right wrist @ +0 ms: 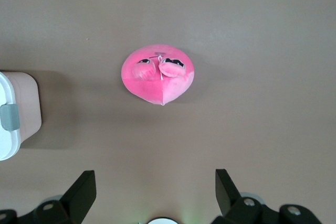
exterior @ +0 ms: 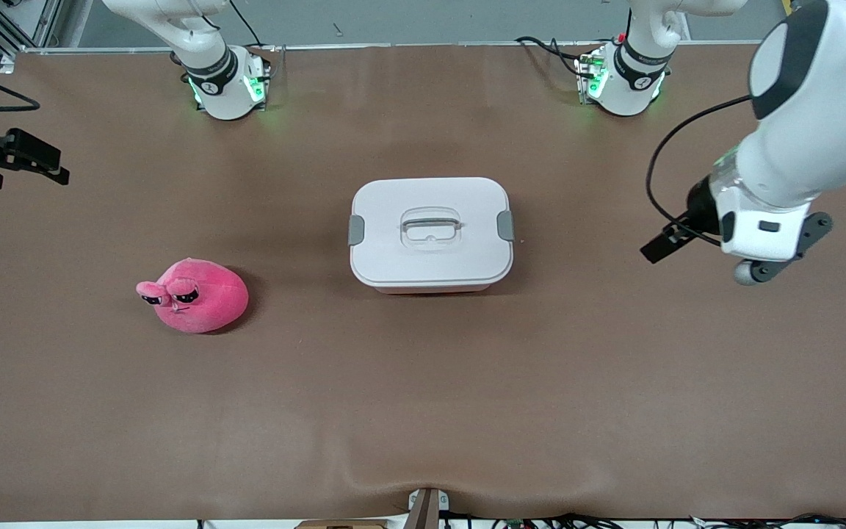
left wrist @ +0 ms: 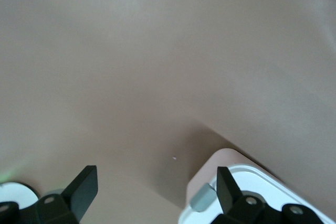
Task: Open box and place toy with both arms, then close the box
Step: 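Reach the left gripper to the lid handle while the right gripper reaches the toy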
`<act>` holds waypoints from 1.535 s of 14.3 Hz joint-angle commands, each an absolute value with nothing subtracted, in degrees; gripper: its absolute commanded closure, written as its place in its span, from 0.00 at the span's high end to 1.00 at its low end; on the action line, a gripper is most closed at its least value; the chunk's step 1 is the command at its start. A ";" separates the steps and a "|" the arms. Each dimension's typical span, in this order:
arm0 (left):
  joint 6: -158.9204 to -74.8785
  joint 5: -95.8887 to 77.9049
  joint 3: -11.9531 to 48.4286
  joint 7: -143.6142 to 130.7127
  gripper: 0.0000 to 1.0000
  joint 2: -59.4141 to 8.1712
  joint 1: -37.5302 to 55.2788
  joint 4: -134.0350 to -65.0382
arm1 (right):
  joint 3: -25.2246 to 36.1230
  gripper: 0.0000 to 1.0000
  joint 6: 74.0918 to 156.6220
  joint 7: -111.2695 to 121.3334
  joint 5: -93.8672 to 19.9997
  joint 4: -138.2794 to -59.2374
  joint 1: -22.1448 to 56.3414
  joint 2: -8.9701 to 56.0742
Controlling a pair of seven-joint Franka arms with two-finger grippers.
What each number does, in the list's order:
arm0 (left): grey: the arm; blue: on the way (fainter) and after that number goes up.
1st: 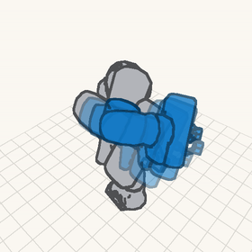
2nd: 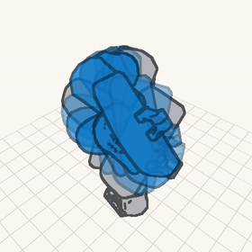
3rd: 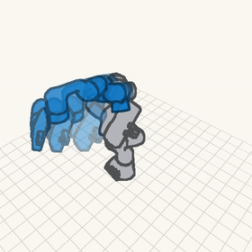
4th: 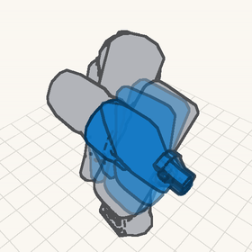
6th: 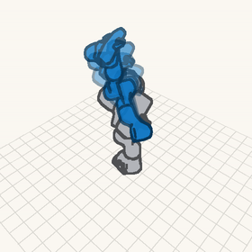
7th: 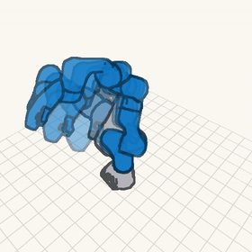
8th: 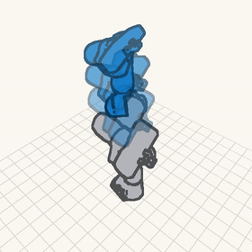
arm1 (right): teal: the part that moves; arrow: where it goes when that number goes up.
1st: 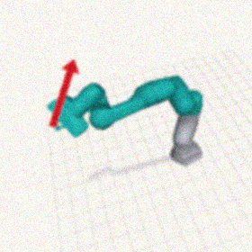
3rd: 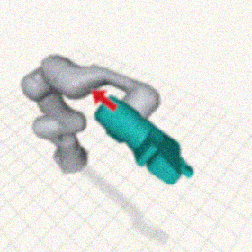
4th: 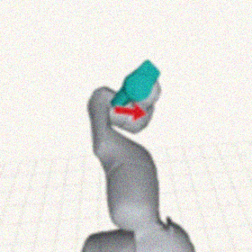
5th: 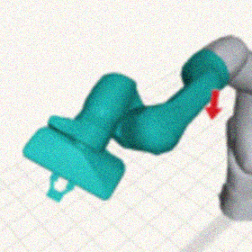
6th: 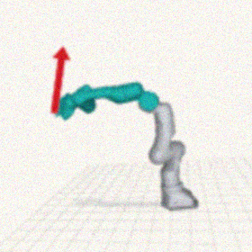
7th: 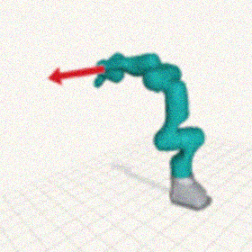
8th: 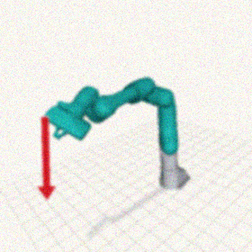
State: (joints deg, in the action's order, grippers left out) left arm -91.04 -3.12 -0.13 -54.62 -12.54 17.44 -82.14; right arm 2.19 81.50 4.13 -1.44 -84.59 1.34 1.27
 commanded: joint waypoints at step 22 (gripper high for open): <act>-106.08 -4.04 -0.53 -112.13 1.00 -25.31 40.60 -81.12 | 2.64 1.00 107.62 9.83 -1.67 -101.21 7.56 14.87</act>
